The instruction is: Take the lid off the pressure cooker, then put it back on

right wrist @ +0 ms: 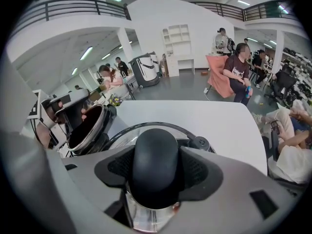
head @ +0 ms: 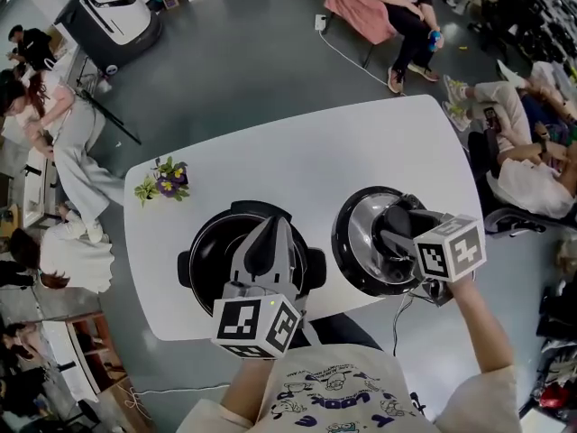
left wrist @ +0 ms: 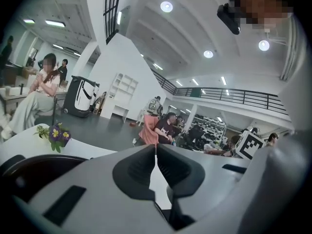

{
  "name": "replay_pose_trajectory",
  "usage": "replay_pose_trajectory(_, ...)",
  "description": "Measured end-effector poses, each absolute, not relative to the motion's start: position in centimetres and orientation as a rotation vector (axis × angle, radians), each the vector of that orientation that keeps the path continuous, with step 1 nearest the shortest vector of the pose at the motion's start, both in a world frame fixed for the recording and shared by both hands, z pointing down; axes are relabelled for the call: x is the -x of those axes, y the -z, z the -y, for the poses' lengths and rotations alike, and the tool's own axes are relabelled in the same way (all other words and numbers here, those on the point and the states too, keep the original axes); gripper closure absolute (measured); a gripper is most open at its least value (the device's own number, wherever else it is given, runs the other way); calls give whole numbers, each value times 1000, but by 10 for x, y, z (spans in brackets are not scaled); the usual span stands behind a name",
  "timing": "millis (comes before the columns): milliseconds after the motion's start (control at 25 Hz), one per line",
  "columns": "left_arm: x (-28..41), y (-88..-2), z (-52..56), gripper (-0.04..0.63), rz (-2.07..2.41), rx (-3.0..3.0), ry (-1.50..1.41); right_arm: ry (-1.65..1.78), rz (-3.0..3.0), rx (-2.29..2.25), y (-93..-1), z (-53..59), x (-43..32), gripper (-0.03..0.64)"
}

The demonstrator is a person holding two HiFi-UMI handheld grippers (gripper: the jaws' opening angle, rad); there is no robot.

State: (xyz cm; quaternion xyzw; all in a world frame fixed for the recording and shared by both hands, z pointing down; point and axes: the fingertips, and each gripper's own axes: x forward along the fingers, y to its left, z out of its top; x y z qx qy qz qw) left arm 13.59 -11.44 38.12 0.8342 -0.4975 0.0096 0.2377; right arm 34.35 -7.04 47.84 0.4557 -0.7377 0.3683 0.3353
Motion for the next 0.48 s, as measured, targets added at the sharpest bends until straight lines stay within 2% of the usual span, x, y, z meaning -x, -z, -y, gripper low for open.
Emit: replay_pose_trajectory(480,-140,-394,117,571,1421,-2260,-104,-937,1866,-1113,-541,73,-338,319)
